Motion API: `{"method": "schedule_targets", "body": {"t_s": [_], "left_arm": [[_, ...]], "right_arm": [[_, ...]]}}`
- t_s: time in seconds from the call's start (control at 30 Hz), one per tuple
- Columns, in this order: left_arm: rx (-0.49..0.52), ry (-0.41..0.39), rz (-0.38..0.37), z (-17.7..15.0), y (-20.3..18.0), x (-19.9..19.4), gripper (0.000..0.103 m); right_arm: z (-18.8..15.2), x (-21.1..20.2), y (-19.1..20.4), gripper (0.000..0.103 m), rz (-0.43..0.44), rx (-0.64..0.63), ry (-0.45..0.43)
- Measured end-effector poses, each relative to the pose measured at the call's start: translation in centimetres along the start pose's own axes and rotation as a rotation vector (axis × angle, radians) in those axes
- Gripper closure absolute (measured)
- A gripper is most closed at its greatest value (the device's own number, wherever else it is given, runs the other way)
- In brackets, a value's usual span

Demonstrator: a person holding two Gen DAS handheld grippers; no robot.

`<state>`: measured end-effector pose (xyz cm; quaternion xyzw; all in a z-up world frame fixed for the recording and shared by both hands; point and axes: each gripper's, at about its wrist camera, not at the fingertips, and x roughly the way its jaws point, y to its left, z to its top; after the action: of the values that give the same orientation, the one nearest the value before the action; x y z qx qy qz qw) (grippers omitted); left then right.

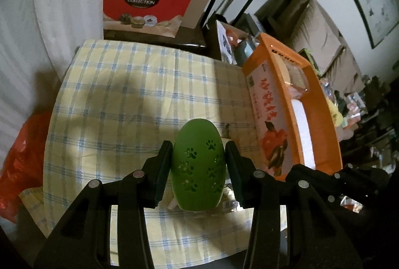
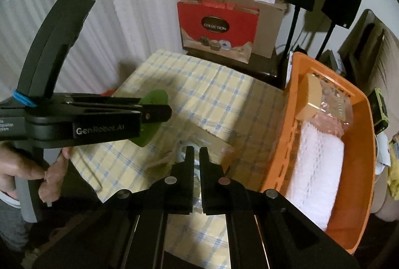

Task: Organize objects
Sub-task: 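Lift the green sponge with the left gripper while the right gripper grasps the grey clip, then carry the sponge with the left gripper while the right gripper carries the clip over the basket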

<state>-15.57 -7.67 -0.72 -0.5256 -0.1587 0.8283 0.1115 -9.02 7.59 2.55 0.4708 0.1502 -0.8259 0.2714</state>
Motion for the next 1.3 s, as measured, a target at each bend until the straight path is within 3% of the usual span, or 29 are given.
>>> {"method": "schedule_targets", "body": {"t_s": [0.17, 0.23, 0.3, 0.6, 0.7, 0.8, 0.9, 1.3], "left_arm": [[-0.004, 0.001, 0.008, -0.3, -0.1, 0.0, 0.063], [-0.005, 0.009, 0.022, -0.6, 0.1, 0.3, 0.063], [-0.009, 0.018, 0.033, -0.8, 0.5, 0.5, 0.063], [-0.035, 0.040, 0.043, -1.3, 2.6, 1.4, 0.063], [-0.039, 0.047, 0.040, -1.4, 2.9, 1.8, 0.063], [-0.042, 0.050, 0.033, -1.4, 2.9, 2.0, 0.063], [-0.040, 0.052, 0.029, -1.5, 2.8, 2.1, 0.063], [-0.007, 0.017, -0.012, -1.0, -0.1, -0.1, 0.063]], "right_arm": [[-1.1, 2.8, 0.3, 0.093, -0.016, -0.034, 0.067], [-1.5, 4.4, 0.5, 0.081, -0.021, -0.053, 0.096], [-1.6, 5.7, 0.8, 0.075, -0.036, -0.075, 0.116], [-1.5, 9.8, 1.0, 0.056, -0.061, -0.158, 0.202], [-1.7, 10.6, 1.0, 0.056, -0.058, -0.161, 0.221], [-1.9, 10.8, 1.0, 0.067, -0.034, -0.138, 0.209], [-1.9, 10.5, 0.7, 0.067, -0.030, -0.108, 0.193], [-0.6, 3.0, -1.2, 0.067, 0.087, 0.032, 0.058]]}}
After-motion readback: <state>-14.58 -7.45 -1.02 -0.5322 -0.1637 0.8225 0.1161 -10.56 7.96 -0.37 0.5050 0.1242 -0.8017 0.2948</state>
